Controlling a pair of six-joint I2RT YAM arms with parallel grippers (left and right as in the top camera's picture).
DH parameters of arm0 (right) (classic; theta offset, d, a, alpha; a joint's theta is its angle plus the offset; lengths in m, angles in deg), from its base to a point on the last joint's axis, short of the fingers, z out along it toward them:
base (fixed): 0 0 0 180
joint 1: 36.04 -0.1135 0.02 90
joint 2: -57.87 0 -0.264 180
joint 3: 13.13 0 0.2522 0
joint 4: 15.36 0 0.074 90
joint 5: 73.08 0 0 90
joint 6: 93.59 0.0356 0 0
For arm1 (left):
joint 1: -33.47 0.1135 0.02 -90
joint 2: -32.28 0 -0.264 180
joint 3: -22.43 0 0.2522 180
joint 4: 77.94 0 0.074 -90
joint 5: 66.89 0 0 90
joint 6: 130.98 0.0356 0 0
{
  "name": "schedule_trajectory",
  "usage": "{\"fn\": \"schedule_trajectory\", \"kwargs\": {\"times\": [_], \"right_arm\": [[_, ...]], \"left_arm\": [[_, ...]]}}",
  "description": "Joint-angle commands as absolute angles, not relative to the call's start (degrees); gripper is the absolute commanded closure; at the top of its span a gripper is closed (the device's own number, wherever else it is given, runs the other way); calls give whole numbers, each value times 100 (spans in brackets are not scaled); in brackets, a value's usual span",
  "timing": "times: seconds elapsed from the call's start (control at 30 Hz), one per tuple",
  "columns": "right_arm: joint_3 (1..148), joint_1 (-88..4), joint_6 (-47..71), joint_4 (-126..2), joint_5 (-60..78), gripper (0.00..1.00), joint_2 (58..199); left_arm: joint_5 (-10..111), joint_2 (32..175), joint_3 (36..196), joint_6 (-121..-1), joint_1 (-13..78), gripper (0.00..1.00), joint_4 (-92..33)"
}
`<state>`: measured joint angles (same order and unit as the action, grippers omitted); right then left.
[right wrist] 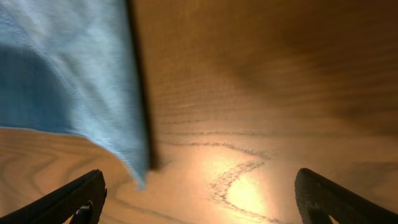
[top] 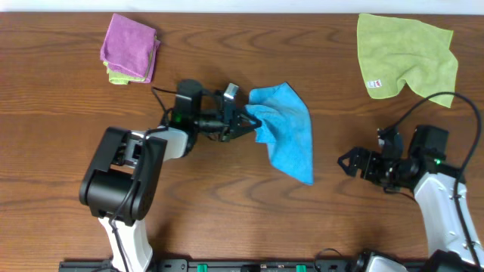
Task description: Fold the cloth
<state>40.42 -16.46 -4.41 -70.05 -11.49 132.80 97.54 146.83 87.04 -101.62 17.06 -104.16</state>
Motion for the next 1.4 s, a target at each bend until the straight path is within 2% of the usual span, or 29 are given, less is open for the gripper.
{"fn": "schedule_trajectory", "kwargs": {"times": [0.0, 0.13, 0.27, 0.43, 0.63, 0.93, 1.37], "right_arm": [[3815, -1885, -52, -6843, -1485, 3, 13278], [3743, -2341, 247, -6743, -1505, 3, 13278], [3743, -2855, 590, -6614, -1501, 2, 13278], [3743, -3419, 1019, -6373, -1070, 2, 13278], [3723, -3821, 1226, -6240, -661, 3, 13464], [3721, -4315, 1202, -5912, -751, 5, 14153], [3799, -5707, 1202, -5547, -921, 8, 14107]], "left_arm": [[10401, 14606, 8695, -9439, 1986, 94, -10047], [10384, 14606, 8693, -8001, 2189, 94, -8318], [9166, 14606, 8693, -6645, 2231, 94, -5929], [8034, 14604, 8695, -6149, 2224, 94, -4522], [7356, 14484, 8713, -6101, 2220, 94, -3864], [6452, 13651, 8944, -5911, 2220, 94, -3114], [6235, 13089, 9041, -5913, 2220, 94, -2539]]}}
